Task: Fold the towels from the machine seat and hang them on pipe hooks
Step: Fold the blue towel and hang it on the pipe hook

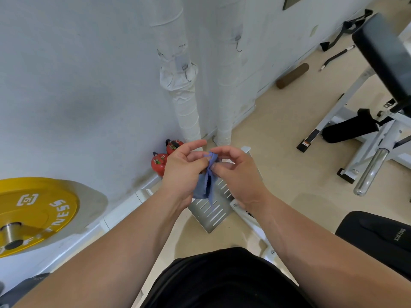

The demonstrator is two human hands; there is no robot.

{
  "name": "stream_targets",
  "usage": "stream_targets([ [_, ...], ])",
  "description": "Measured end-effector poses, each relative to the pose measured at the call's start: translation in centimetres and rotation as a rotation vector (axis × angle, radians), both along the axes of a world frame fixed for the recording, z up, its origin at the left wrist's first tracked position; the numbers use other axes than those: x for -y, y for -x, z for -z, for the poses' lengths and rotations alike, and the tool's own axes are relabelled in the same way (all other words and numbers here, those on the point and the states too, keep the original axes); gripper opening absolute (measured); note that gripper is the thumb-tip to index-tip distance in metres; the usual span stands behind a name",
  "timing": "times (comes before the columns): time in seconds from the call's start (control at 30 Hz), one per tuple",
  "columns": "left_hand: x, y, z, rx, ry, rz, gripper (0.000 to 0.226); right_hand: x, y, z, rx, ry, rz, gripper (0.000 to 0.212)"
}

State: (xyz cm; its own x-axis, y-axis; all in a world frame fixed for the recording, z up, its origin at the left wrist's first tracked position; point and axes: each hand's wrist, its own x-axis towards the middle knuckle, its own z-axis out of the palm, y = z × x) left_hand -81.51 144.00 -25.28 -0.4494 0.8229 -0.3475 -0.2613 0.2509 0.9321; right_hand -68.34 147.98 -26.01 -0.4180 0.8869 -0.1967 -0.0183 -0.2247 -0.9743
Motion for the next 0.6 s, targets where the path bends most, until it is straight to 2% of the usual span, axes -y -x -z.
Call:
stream_targets([
  [0.1, 0.1, 0.0, -0.3, 0.021, -0.03, 0.022, 0.039, -0.6, -0.2, 0.1, 0.206, -0.236, 0.048, 0.018],
  [0.17, 0.2, 0.0, -0.5, 0.024, -0.038, 0.013, 0.036, -1.0, -0.3, 0.3, 0.344, -0.403, 0.061, 0.02],
  [0.27, 0.4, 0.0, -1.0, 0.033, -0.038, 0.014, 0.032, -1.4, -0.9, 0.2, 0.381, -0.498, -0.004, 0.022],
  [0.43, 0.9, 0.0, -1.6, 0.08, -0.079, 0.011, 0.03, -1.4, -1.8, -0.8, 0.223, -0.264, -0.066, 0.012],
  [0.6, 1.1, -0.3, -2.1, 0.111, -0.065, 0.034, 0.027, -1.4, -1.7, -1.2, 0.197, -0.223, -0.067, 0.012],
])
